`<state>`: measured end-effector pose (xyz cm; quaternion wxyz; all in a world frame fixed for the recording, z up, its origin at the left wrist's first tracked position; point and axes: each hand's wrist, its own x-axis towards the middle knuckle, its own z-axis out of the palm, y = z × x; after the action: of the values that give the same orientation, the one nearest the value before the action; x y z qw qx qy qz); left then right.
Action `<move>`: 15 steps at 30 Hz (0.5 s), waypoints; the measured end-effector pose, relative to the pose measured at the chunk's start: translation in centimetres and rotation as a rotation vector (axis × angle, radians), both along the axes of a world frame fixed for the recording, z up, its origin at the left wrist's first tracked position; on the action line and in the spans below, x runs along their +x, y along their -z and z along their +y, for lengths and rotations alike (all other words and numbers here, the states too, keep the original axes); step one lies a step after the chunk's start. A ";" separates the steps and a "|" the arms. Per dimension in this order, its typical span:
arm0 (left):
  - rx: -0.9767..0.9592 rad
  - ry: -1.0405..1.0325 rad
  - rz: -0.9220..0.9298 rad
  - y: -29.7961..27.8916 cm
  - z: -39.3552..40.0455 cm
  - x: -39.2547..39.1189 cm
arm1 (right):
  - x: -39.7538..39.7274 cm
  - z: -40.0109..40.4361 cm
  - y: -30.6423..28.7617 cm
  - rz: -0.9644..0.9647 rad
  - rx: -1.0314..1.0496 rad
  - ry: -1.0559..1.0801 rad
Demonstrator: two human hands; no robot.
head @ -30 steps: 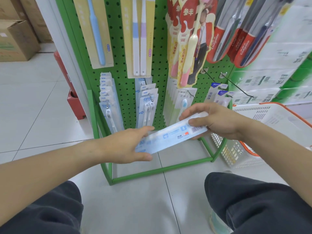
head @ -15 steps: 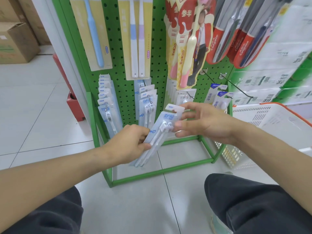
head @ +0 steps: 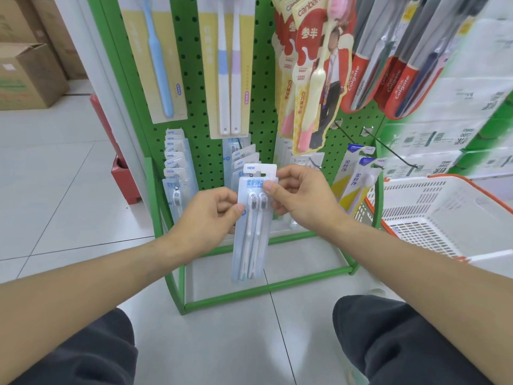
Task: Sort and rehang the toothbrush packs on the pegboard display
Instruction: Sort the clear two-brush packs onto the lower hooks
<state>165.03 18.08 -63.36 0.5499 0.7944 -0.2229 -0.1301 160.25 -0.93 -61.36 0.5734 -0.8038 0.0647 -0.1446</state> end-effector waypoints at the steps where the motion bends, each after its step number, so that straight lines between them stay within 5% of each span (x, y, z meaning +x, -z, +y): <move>1: 0.005 -0.007 -0.004 0.1 0.1 0.1 | 0.3 0.2 0.2 -0.003 -0.030 0.025; 15: 0.292 -0.117 -0.315 1.7 -0.5 2.7 | 2.5 1.8 2.5 0.055 -0.229 0.162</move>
<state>167.71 17.58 -65.04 0.3941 0.8877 -0.2381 -0.0031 162.76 0.85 -63.82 0.4626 -0.8597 0.1279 -0.1748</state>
